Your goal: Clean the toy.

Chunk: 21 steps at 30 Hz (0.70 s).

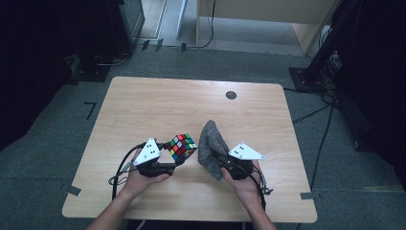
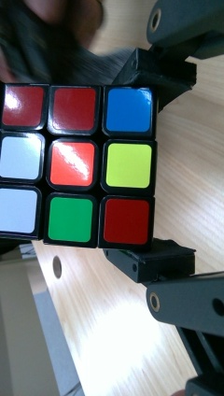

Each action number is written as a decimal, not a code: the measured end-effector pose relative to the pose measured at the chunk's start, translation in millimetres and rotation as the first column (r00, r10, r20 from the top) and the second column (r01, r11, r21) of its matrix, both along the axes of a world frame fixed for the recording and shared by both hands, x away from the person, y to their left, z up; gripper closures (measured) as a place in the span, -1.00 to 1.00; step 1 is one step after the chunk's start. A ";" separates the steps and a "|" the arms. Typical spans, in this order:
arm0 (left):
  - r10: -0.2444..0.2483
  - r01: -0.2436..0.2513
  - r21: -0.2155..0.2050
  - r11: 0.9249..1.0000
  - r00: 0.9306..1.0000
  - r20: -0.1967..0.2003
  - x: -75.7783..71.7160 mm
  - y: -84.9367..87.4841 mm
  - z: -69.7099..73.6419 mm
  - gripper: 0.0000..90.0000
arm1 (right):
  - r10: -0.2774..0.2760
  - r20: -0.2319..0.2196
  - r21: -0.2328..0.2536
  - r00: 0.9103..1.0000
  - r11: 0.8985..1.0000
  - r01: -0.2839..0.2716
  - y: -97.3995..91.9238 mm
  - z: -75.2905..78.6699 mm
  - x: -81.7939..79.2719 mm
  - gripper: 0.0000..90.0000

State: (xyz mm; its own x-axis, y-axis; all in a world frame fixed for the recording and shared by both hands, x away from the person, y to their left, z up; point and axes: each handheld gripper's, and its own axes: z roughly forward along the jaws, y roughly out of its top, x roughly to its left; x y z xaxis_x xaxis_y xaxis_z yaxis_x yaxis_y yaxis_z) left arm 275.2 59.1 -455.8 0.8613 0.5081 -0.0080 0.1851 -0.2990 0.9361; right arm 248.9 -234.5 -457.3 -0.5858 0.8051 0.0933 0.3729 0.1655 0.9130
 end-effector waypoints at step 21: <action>0.003 0.001 0.243 0.970 1.000 -0.015 -11.2 -35.8 -1.5 -0.25 | 0.234 0.134 0.126 0.963 0.960 -0.251 34.0 45.4 -35.3 0.66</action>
